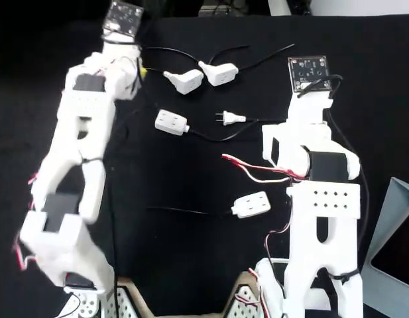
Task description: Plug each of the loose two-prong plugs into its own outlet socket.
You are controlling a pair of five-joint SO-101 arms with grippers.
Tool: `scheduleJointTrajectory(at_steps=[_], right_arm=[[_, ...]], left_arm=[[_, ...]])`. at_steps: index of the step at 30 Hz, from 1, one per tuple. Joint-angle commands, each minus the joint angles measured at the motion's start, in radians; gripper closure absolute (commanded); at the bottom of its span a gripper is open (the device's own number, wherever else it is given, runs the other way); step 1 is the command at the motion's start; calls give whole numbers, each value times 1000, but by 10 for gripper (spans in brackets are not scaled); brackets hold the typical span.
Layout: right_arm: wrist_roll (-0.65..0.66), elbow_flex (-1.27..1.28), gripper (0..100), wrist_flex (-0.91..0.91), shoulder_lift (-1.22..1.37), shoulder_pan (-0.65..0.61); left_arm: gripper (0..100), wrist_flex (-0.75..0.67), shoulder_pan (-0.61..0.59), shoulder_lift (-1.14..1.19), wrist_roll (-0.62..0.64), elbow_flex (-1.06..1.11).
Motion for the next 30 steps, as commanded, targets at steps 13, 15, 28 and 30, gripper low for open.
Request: scheduleJointTrajectory(at_steps=[13, 15, 28, 30], right_arm=[[-5, 12, 793, -20, -22, 6], [-6, 12, 793, -20, -22, 6], [-9, 12, 793, -20, -22, 5], [-9, 12, 793, -20, -22, 5]], left_arm=[[673, 298, -65, 508, 146, -753], [678, 373, -67, 508, 127, -832], [679, 859, -157, 520, 2, -1118], [679, 913, -174, 520, -17, -1118]])
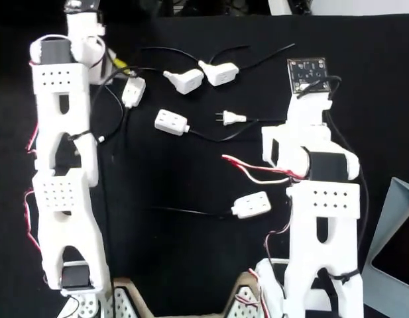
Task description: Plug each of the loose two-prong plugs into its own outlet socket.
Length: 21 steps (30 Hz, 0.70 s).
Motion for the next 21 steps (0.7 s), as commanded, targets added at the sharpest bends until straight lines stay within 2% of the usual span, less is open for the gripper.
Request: scheduleJointTrajectory(at_steps=[1, 4, 12, 21], right_arm=[[-9, -7, 793, -18, -22, 5], [-9, -7, 793, -17, -22, 5], [-9, -5, 793, -15, -22, 5], [-3, 15, 793, -17, -22, -52]], left_arm=[[679, 126, -39, -9, -66, -59], [679, 195, -54, 0, -147, -51], [683, 193, -124, 173, -393, 64], [803, 193, -136, 330, -545, 28]])
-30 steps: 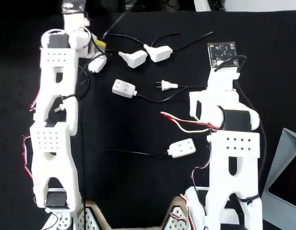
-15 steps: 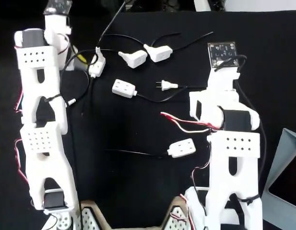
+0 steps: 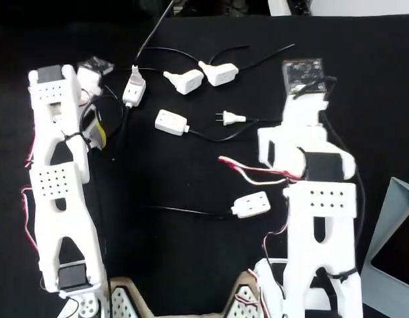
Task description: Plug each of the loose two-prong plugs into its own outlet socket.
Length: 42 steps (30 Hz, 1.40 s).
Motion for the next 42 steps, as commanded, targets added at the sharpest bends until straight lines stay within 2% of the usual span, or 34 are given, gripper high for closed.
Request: scheduleJointTrajectory(at_steps=[1, 6, 15, 20, 26, 30, 35, 40, 42], right_arm=[[-5, -4, 793, -17, -22, -18], [-5, -5, 793, -17, -22, -17], [-3, -4, 793, -17, -22, -15], [-3, -2, 793, -17, -22, -15], [-3, -2, 793, -17, -22, -14], [-3, -2, 793, -17, -22, -12], [-3, -4, 793, -17, -22, 15], [-3, -5, 793, -17, -22, 29], [-3, -5, 793, -17, -22, 28]], left_arm=[[812, 9, -7, 17, -51, -41], [968, 11, -7, -8, -44, -44], [972, 14, -44, -279, 150, -1], [972, 14, 12, -503, 233, 234], [971, -3, 188, -838, 318, 602], [971, -143, 338, -1008, 446, 839], [971, -411, 527, -1097, 580, 1148], [958, -678, 615, -1088, 661, 1326], [881, -700, 633, -1080, 686, 1346]])
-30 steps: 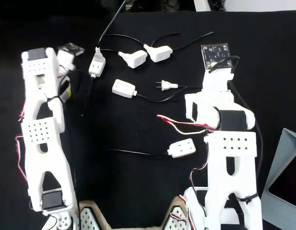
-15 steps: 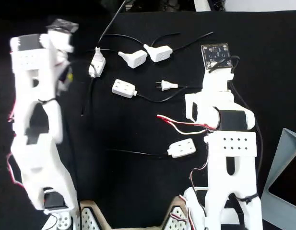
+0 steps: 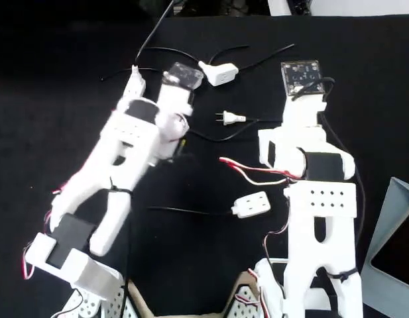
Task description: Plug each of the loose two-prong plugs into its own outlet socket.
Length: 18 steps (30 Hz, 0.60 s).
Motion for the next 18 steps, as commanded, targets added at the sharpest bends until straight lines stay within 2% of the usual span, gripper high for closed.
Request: scheduleJointTrajectory(at_steps=[1, 3, 4, 11, 14, 18], right_arm=[[-2, -10, 793, -17, -22, 11], [-2, -10, 793, -17, -22, 11], [-2, -10, 793, -17, -22, 8], [-9, -7, 793, -17, -22, -3], [-9, 10, 793, -17, -12, -58], [-18, 45, 797, -17, 85, -164]], left_arm=[[820, -110, 48, -34, 74, 44], [716, -98, 42, -38, 149, 42], [699, -80, 33, -48, 175, 35], [726, 84, -44, -247, 117, -7], [726, 126, -142, -367, 118, 41], [726, 106, -278, -508, 118, 217]])
